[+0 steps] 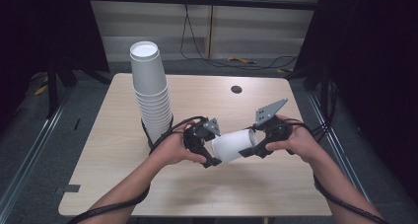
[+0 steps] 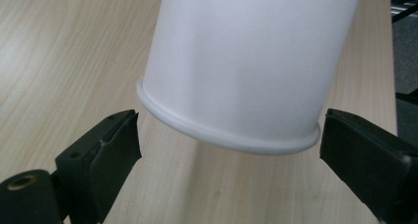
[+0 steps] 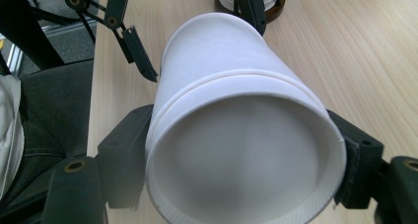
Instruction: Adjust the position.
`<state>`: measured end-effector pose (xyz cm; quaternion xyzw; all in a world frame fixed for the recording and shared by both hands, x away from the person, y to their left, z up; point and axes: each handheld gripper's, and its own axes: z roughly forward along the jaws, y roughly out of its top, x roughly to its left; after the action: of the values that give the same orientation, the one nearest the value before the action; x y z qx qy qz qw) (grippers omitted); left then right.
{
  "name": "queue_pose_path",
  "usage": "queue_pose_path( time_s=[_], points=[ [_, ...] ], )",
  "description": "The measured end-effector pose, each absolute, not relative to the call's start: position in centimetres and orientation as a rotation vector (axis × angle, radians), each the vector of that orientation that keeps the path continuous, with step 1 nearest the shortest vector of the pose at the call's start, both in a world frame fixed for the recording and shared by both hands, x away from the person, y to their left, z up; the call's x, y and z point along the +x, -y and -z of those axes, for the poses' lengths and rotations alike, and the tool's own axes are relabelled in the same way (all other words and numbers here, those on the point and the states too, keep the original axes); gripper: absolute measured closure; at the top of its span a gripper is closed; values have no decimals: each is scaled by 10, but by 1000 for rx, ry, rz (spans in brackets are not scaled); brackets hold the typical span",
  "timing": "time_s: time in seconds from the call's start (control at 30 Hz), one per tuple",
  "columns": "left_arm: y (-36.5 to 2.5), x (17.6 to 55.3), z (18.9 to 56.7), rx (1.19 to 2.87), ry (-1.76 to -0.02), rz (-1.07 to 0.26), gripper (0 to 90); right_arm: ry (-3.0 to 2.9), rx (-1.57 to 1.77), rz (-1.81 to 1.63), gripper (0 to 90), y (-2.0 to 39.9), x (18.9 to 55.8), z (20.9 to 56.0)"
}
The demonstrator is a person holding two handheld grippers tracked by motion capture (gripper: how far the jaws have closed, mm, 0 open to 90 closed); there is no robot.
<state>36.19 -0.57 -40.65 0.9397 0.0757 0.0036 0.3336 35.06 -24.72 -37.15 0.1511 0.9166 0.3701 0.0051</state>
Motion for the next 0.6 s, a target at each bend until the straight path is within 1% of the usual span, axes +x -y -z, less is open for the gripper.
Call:
queue_pose_path(
  time_s=[0.6],
  points=[
    [10,361,414,2442,-174,26,82,-2878,447,-1213,238,240,350,372]
  ],
)
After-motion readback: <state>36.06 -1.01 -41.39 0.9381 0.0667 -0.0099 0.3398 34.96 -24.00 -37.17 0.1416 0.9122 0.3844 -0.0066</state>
